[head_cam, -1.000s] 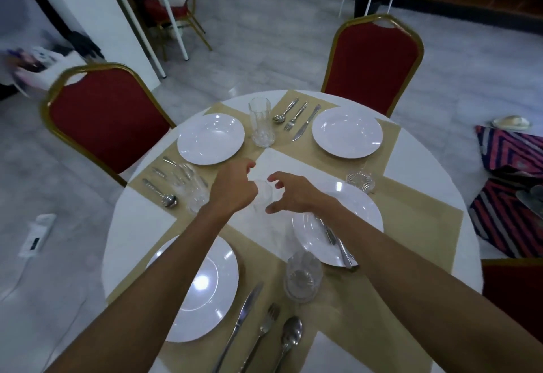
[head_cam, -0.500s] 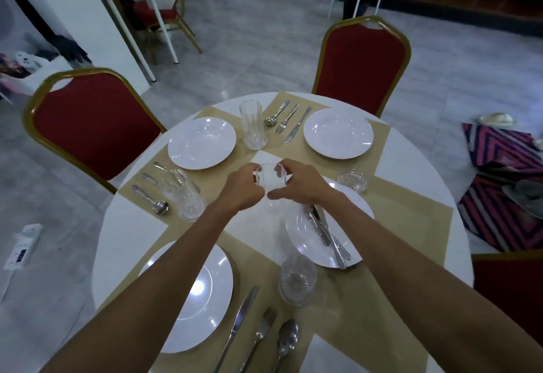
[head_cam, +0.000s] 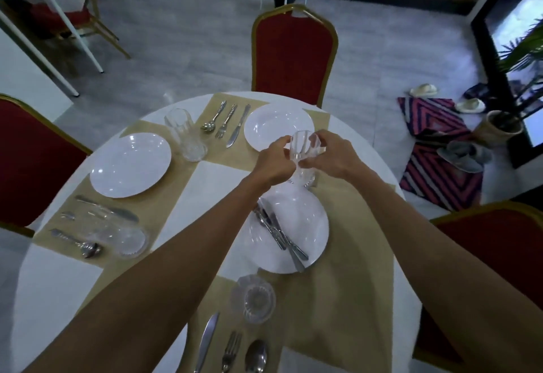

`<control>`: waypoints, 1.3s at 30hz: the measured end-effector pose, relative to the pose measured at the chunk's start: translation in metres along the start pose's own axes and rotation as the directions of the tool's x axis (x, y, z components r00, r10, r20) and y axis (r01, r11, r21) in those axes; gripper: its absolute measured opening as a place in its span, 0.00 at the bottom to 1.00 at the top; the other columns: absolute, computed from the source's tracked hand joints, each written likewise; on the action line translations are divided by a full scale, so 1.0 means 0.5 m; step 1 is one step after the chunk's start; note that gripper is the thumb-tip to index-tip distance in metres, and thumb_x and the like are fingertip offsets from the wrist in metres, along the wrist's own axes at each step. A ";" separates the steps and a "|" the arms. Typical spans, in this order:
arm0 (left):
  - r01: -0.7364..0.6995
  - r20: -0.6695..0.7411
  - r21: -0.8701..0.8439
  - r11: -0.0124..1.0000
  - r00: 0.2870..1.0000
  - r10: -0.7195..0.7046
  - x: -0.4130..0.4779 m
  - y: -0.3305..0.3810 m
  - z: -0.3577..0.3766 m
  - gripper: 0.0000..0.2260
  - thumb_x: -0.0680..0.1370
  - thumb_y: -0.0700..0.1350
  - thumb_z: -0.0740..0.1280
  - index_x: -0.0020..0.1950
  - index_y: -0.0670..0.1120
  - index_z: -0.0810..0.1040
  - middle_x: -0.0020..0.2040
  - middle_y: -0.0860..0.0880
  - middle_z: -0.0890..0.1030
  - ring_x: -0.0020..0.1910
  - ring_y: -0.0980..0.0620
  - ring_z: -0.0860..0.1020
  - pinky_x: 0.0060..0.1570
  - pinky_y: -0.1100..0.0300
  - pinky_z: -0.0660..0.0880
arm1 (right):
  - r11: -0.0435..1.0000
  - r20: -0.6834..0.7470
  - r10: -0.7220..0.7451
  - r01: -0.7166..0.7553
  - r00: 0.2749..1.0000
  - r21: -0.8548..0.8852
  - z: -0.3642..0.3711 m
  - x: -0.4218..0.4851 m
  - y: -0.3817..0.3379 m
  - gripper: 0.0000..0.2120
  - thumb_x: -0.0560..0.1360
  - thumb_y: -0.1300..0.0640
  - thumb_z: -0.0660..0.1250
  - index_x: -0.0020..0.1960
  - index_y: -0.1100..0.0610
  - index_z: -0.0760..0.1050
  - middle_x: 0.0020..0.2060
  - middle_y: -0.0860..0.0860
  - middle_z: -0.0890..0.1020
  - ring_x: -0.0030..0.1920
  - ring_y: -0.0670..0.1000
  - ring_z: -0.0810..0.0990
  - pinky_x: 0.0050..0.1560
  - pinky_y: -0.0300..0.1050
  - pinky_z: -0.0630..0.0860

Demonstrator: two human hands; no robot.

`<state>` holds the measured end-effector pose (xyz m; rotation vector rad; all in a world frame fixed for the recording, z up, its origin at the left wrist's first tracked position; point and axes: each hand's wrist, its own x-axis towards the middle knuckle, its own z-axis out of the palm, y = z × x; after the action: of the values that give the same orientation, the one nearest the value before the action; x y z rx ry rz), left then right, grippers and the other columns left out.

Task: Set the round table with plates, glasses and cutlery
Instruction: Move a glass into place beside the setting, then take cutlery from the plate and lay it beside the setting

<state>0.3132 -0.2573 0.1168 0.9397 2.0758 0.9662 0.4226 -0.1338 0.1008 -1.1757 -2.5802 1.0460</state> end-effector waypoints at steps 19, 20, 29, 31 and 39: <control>0.097 0.085 -0.004 0.995 0.992 -0.096 0.041 -0.014 0.037 0.27 0.77 0.34 0.62 0.75 0.49 0.67 0.66 0.45 0.78 0.60 0.49 0.76 0.41 0.65 0.73 | 0.997 0.003 0.070 -0.071 0.998 0.030 0.045 0.037 0.051 0.30 0.69 0.47 0.78 0.66 0.56 0.71 0.58 0.51 0.80 0.56 0.54 0.79 0.50 0.41 0.68; 0.094 0.087 0.003 0.996 0.992 -0.094 0.039 -0.016 0.036 0.27 0.76 0.33 0.62 0.75 0.49 0.68 0.66 0.46 0.79 0.59 0.49 0.77 0.40 0.65 0.73 | 0.997 0.005 0.074 -0.074 0.997 0.025 0.044 0.036 0.050 0.31 0.69 0.47 0.78 0.66 0.56 0.71 0.59 0.52 0.80 0.56 0.55 0.79 0.50 0.41 0.68; 0.207 0.164 0.022 0.978 0.964 -0.208 -0.016 -0.078 0.022 0.27 0.68 0.42 0.62 0.67 0.51 0.73 0.59 0.42 0.79 0.56 0.42 0.79 0.60 0.41 0.76 | 0.952 0.165 0.305 -0.300 0.938 -0.054 0.024 -0.005 0.056 0.21 0.70 0.51 0.78 0.52 0.65 0.76 0.42 0.55 0.80 0.45 0.54 0.79 0.42 0.45 0.75; 0.261 0.189 0.019 0.965 0.947 -0.260 -0.033 -0.122 0.024 0.24 0.68 0.42 0.64 0.64 0.50 0.75 0.55 0.45 0.81 0.49 0.46 0.81 0.56 0.43 0.79 | 0.944 0.236 0.325 -0.328 0.916 -0.029 0.036 -0.025 0.063 0.15 0.70 0.55 0.77 0.48 0.66 0.79 0.39 0.58 0.84 0.35 0.53 0.81 0.38 0.43 0.78; 0.479 0.196 0.024 0.878 0.859 -0.473 -0.118 -0.221 0.047 0.06 0.74 0.37 0.64 0.48 0.37 0.79 0.44 0.39 0.83 0.40 0.46 0.84 0.48 0.52 0.83 | 0.970 0.329 0.235 -0.240 0.915 -0.025 0.192 -0.127 0.051 0.11 0.73 0.56 0.73 0.50 0.62 0.84 0.48 0.56 0.86 0.50 0.55 0.84 0.55 0.48 0.80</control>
<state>0.3266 -0.3491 0.0290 0.4431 1.9817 0.6065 0.4465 -0.2188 0.0227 -1.4513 -2.7104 1.4228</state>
